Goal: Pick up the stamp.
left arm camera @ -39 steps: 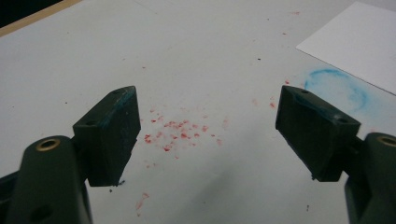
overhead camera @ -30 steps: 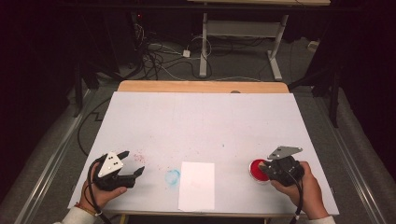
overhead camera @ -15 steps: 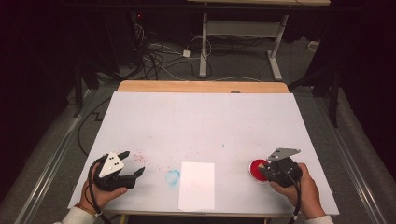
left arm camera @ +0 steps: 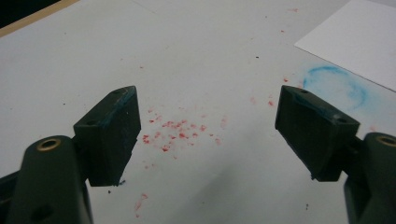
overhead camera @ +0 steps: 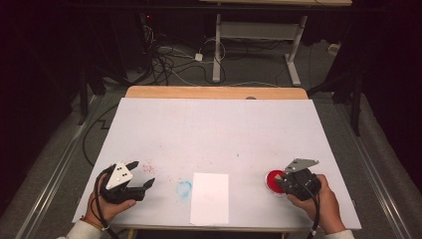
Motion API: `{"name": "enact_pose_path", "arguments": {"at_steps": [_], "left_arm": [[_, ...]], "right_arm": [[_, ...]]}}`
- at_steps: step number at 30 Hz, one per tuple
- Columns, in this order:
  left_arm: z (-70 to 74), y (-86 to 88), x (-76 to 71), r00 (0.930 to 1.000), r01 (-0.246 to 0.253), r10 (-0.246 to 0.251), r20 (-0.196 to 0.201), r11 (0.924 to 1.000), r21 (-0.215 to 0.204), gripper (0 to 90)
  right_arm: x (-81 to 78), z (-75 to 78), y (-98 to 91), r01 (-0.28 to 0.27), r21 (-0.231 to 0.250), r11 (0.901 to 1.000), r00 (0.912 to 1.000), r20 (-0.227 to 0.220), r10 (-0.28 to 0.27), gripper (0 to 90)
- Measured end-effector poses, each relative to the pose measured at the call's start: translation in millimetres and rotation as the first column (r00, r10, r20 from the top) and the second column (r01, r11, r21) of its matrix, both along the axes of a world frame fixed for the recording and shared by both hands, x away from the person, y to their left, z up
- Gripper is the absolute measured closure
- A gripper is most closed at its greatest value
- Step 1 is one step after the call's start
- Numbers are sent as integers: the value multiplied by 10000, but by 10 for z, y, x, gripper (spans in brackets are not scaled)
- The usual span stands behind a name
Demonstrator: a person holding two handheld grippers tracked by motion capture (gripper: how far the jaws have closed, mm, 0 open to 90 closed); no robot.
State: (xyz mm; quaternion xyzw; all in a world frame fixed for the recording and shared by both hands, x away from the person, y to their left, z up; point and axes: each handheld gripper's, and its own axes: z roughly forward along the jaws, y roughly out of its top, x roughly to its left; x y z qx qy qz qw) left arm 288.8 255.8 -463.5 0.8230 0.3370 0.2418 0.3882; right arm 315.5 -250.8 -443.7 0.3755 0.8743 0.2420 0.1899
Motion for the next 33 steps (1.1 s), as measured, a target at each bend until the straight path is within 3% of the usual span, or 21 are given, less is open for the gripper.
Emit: {"name": "enact_pose_path", "arguments": {"at_steps": [19, 33], "left_arm": [[1, 19, 4, 10000, -59, 60, 16, 10000, -27, 214], [-42, 74, 28, 9998, -137, 137, -145, 9999, 7, 216]], "right_arm": [[-17, 16, -22, -2, 132, 9999, 10000, 70, 1, 765], [-51, 250, -57, -125, 559, 9984, 9960, 889, 75, 765]]}}
